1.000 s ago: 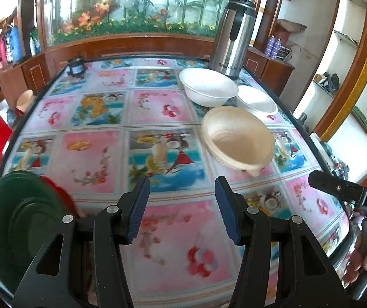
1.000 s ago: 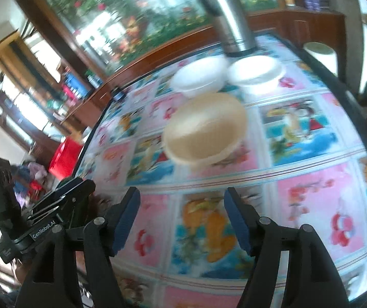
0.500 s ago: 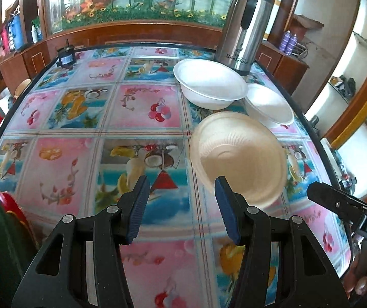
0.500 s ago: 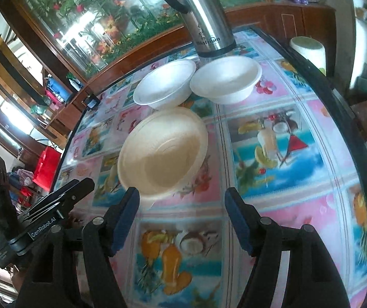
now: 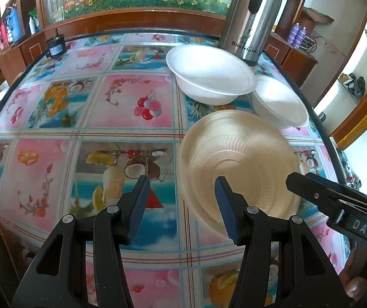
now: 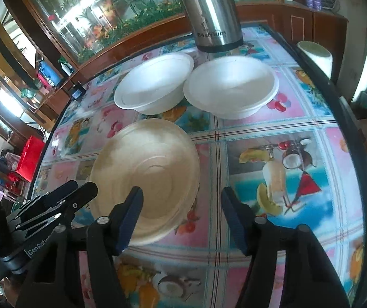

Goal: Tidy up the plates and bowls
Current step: 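Move both tools to the beige paper plate on the table, then close both tools on the beige plate rim and lift it, then carry the beige plate with both tools over the green basin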

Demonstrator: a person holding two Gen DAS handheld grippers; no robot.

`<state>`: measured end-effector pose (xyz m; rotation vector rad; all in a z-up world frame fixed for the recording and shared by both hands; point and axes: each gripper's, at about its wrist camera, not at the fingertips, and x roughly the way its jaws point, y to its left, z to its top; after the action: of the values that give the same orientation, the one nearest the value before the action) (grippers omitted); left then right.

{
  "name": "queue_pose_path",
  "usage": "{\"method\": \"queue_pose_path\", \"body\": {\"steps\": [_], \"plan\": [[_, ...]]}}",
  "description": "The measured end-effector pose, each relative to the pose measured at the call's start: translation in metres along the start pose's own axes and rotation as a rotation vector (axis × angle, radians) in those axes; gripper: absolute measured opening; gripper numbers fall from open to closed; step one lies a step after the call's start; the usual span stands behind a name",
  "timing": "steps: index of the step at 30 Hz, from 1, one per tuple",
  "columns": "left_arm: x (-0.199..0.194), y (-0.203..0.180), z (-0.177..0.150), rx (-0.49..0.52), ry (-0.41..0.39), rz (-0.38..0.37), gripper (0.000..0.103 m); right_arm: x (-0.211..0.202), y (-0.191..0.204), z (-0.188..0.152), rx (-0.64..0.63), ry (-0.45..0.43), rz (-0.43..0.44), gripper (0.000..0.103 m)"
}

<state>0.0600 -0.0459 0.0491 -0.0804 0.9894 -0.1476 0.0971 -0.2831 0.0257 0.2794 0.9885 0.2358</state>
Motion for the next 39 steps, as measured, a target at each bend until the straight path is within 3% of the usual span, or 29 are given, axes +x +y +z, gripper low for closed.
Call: {"method": "queue_pose_path", "body": {"steps": [2,6,8,9,13,24,30,39], "plan": [[0.006,0.0,0.001,-0.007,0.011,0.001,0.053,0.005,-0.002,0.002,0.002,0.007,0.007,0.042],[0.018,-0.003,0.001,0.012,0.023,0.007,0.053,0.012,-0.002,0.002,-0.013,0.027,0.033,0.029],[0.024,-0.003,0.0,0.006,0.035,-0.031,0.043,0.012,0.0,0.001,-0.018,0.027,0.041,0.026],[0.026,-0.004,-0.001,0.012,0.049,-0.033,0.031,0.01,0.001,0.0,-0.019,0.023,0.05,0.026],[0.027,-0.003,-0.005,0.037,0.057,-0.022,0.02,0.005,0.0,-0.006,-0.013,0.014,0.051,0.025],[-0.02,0.007,-0.029,0.048,0.006,-0.051,0.02,-0.023,0.021,-0.036,-0.041,-0.021,0.059,0.025],[-0.058,0.018,-0.05,0.087,-0.073,-0.009,0.02,-0.038,0.044,-0.055,-0.071,-0.042,0.083,0.027],[-0.088,0.051,-0.072,0.068,-0.103,0.001,0.021,-0.042,0.079,-0.07,-0.119,-0.046,0.102,0.028]]}}
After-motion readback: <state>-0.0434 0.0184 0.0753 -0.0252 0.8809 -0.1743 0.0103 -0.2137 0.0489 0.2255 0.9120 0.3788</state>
